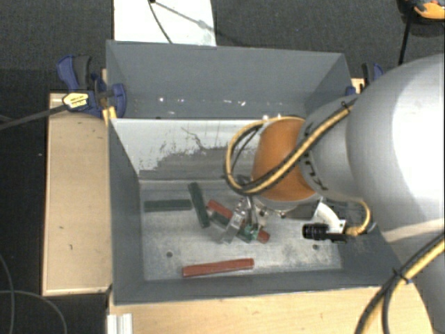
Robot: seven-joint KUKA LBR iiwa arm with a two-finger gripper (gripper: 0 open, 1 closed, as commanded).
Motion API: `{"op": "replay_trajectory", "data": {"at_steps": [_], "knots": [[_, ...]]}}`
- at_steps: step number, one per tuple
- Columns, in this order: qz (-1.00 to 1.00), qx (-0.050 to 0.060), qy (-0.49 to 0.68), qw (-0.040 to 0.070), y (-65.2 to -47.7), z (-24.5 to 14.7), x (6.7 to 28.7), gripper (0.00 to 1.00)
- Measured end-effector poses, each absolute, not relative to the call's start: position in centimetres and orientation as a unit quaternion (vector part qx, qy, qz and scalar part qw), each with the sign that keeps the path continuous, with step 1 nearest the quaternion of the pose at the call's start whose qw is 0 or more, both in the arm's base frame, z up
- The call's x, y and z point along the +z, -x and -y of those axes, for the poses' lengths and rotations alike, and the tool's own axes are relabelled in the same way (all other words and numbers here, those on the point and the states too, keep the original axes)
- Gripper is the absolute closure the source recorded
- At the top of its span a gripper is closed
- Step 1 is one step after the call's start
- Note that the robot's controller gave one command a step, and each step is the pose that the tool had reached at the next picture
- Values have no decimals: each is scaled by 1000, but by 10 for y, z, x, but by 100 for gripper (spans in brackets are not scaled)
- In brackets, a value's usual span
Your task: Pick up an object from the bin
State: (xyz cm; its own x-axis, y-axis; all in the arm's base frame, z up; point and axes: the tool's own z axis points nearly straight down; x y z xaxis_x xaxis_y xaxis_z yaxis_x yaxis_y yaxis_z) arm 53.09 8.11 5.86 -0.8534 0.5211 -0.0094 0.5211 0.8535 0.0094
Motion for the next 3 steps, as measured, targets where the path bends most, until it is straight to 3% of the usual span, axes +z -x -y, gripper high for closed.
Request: {"op": "replay_trajectory", "data": {"at_steps": [3], "knots": [[-963, 2, -270, 3, -531, -82, 70, 100]]}}
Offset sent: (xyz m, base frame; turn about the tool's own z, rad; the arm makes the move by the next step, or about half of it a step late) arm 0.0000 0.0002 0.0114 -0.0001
